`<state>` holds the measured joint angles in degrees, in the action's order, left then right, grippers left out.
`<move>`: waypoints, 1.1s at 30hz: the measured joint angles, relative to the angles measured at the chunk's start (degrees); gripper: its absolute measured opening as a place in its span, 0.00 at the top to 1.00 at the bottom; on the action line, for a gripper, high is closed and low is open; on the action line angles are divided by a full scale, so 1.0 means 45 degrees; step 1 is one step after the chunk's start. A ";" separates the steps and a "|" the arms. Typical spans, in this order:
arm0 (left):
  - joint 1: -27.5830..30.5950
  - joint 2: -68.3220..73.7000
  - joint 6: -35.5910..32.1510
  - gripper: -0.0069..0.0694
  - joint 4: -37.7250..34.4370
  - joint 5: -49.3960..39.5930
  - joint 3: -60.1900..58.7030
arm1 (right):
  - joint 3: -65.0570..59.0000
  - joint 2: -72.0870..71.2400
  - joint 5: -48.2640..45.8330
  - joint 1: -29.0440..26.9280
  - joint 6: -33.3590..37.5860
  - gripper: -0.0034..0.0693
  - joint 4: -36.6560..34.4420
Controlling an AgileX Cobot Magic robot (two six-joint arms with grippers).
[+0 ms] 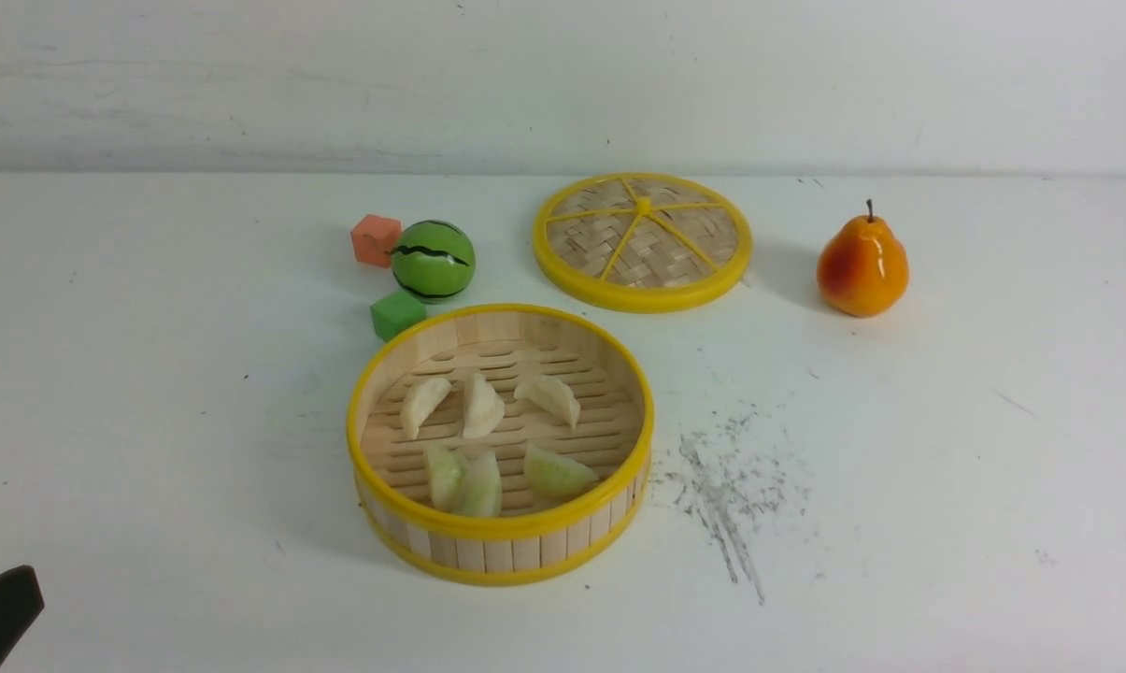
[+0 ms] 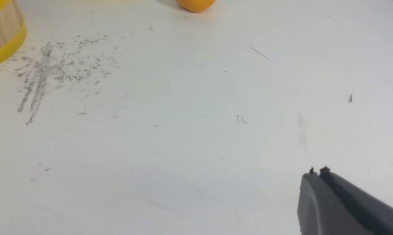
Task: Put the dumplings into the steamer on the white table.
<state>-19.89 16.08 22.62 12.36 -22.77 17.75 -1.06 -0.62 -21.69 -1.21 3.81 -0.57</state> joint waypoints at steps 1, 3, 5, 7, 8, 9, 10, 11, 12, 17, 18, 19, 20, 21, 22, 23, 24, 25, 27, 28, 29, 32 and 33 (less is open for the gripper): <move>0.0000 0.0000 0.0000 0.60 0.0000 -0.0042 0.0000 | 0.0000 0.0000 0.0000 0.0000 0.0000 0.98 0.0000; 0.0000 0.0000 0.0000 0.60 0.0000 -0.0080 0.0000 | 0.0000 0.0000 0.0000 0.0000 0.0000 0.98 0.0000; 0.0000 0.0000 0.0000 0.60 -0.0035 -0.0091 -0.0012 | 0.0000 0.0000 0.0000 0.0000 0.0000 0.98 0.0000; 0.0013 -0.0037 0.0000 0.60 -0.0047 -0.0091 -0.0139 | 0.0000 0.0000 0.0000 0.0000 0.0000 0.98 -0.0010; 0.0049 -0.0134 0.0000 0.60 -0.0047 -0.0108 -0.0207 | 0.0000 0.0000 0.0000 0.0000 0.0000 0.97 -0.0010; 0.0149 -0.0399 0.0000 0.60 -0.0115 -0.0138 -0.0435 | 0.0000 0.0000 0.0000 0.0000 0.0000 0.97 -0.0010; 0.0285 -0.0658 -0.0035 0.61 -0.0356 -0.0153 -0.0595 | 0.0000 0.0000 0.0000 0.0000 0.0000 0.97 -0.0010; 0.0460 -0.1047 -0.0107 0.62 -0.0740 -0.0053 -0.0833 | 0.0000 0.0000 0.0000 0.0000 0.0000 0.97 -0.0010; 0.0624 -0.1492 -0.0250 0.63 -0.1109 0.0158 -0.1060 | 0.0000 0.0000 0.0000 0.0000 0.0000 0.97 0.0003; 0.1897 -0.3534 -0.2026 0.80 -0.2646 0.1925 -0.2854 | 0.0000 0.0000 0.0000 -0.0004 0.0000 0.97 0.0005; 0.2063 -0.3625 -0.2202 0.84 -0.2748 0.2135 -0.3228 | 0.0000 0.0000 0.0000 -0.0004 0.0000 0.97 0.0005; 0.2195 -0.3677 -0.2279 0.87 -0.2748 0.2229 -0.3456 | 0.0000 0.0000 -0.0011 -0.0004 0.0000 0.97 0.0005; 0.2301 -0.3707 -0.2355 0.90 -0.2748 0.2401 -0.3816 | 0.0000 0.0000 -0.0011 -0.0004 0.0000 0.97 0.0005; 0.2382 -0.3708 -0.2402 0.93 -0.2748 0.2373 -0.4071 | 0.0000 0.0000 -0.0011 -0.0004 0.0000 0.96 0.0005; 0.2411 -0.3708 -0.2433 0.93 -0.2748 0.2134 -0.4208 | 0.0000 0.0000 -0.0011 -0.0004 0.0000 0.96 0.0005; 0.2437 -0.3708 -0.2441 0.93 -0.2748 0.1812 -0.4238 | 0.0000 0.0000 -0.0011 -0.0004 0.0000 0.96 0.0005; 0.2452 -0.3708 -0.2441 0.93 -0.2748 0.1326 -0.4242 | 0.0000 0.0000 -0.0011 -0.0004 0.0000 0.96 0.0005; 0.2451 -0.3708 -0.2441 0.93 -0.2748 0.0861 -0.4272 | 0.0000 0.0000 -0.0011 -0.0004 0.0000 0.96 0.0005; 0.2451 -0.3708 -0.2441 0.93 -0.2817 0.0369 -0.4304 | 0.0000 0.0000 -0.0011 -0.0004 0.0000 0.96 0.0005; 0.2451 -0.3708 -0.2441 0.93 -0.2827 0.0069 -0.4332 | 0.0000 0.0000 -0.0011 -0.0004 0.0000 0.96 0.0005; 0.2451 -0.3708 -0.2441 0.93 -0.2830 0.0034 -0.4332 | 0.0000 0.0000 -0.0011 -0.0004 0.0000 0.96 0.0005; 0.2451 -0.3708 -0.2441 0.93 -0.2830 0.0034 -0.4332 | 0.0000 0.0000 -0.0011 -0.0004 0.0000 0.95 0.0005; 0.2451 -0.3708 -0.2441 0.93 -0.2830 0.0034 -0.4332 | 0.0000 0.0000 -0.0011 -0.0004 0.0000 0.95 0.0005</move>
<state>-8.86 -0.61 11.64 -0.37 -22.62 -1.74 -1.06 -0.62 -21.74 -1.22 3.81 -0.55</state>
